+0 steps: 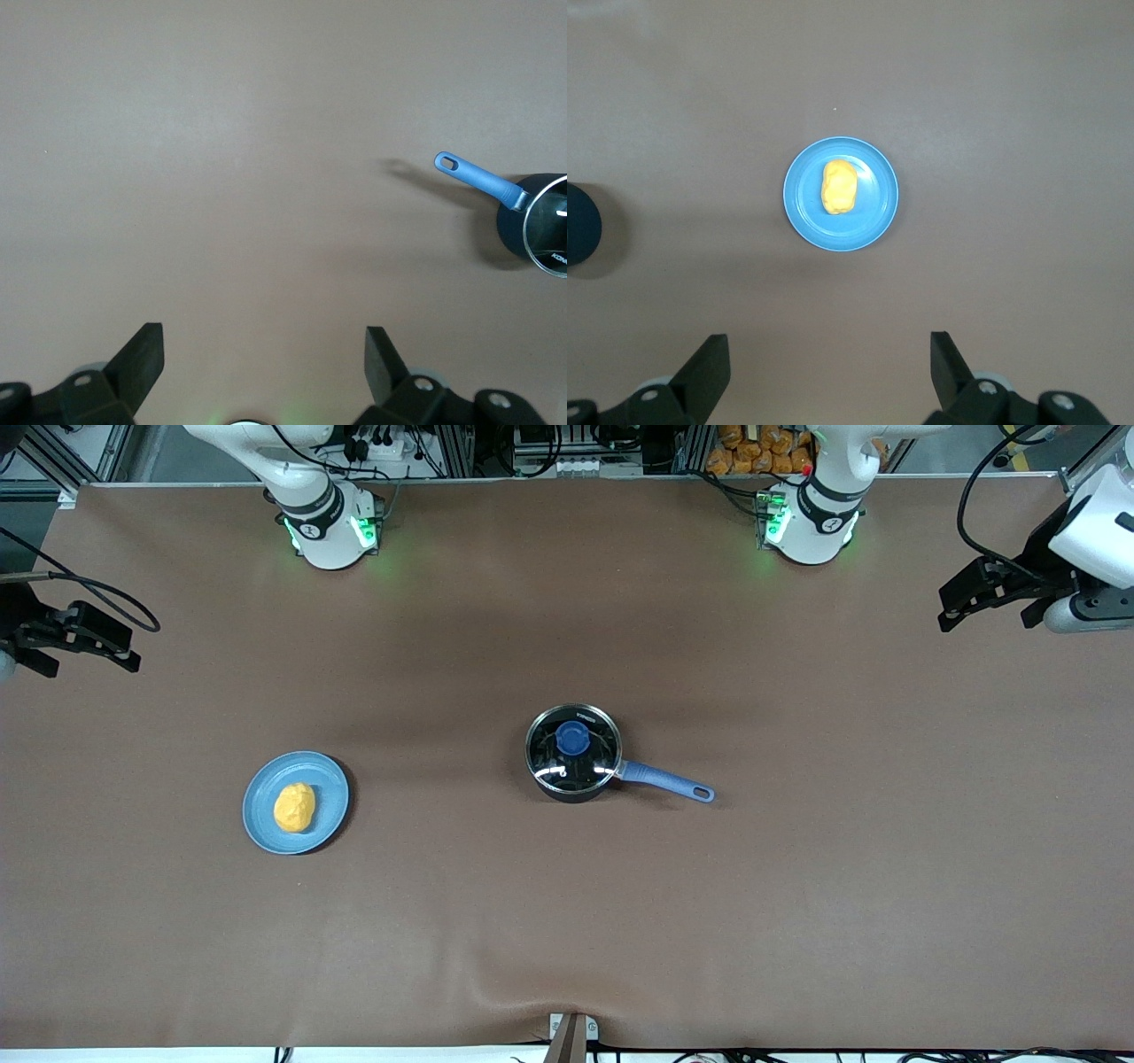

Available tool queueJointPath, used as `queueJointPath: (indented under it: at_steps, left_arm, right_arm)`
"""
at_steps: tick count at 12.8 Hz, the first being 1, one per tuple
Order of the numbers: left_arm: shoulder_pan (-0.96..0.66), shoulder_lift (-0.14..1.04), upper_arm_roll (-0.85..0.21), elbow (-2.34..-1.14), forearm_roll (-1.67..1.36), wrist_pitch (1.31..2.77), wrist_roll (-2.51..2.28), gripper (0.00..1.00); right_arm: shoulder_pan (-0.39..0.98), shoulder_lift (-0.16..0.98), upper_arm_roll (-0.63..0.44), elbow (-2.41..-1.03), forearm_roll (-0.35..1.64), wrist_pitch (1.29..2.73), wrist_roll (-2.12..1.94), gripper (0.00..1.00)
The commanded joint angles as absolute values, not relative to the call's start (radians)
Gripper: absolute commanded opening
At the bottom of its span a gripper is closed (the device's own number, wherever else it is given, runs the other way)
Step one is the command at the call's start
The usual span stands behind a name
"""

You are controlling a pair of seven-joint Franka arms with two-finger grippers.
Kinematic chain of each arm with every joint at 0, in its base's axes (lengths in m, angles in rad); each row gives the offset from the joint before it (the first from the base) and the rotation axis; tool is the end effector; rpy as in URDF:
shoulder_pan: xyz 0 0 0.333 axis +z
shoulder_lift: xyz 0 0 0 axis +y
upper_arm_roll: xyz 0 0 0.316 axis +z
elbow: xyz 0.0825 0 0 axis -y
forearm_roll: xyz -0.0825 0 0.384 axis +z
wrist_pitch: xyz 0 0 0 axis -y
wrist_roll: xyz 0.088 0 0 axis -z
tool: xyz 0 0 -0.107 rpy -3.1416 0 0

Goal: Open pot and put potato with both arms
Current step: 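Reach the left gripper to the lid knob while the right gripper reaches the potato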

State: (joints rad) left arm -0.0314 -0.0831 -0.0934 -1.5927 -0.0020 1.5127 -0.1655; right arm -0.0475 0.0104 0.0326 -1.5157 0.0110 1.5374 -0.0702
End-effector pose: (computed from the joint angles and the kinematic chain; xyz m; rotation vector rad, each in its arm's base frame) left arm 0.5183 -0.0676 0.6537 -3.1357 -0.0641 -0.0056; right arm 0.5549 -0.0072 0.6417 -3.1295 -0.0872 -0.0184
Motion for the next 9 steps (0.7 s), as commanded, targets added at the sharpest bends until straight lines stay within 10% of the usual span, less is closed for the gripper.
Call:
queueJointPath:
  at_steps: [1,9]
  left_arm:
    - [-0.029,-0.067,-0.091,-1.562,-0.026,1.483,-0.150,1.00]
    - [-0.070,0.038,-0.120,-1.496,-0.028,1.468,-0.167,1.00]
  right_arm:
    - [0.009,-0.014,-0.040,-1.542,0.003,1.513,-0.081,1.00]
    - [-0.043,-0.008,0.032,-1.537,0.000,1.485,-0.092,1.00]
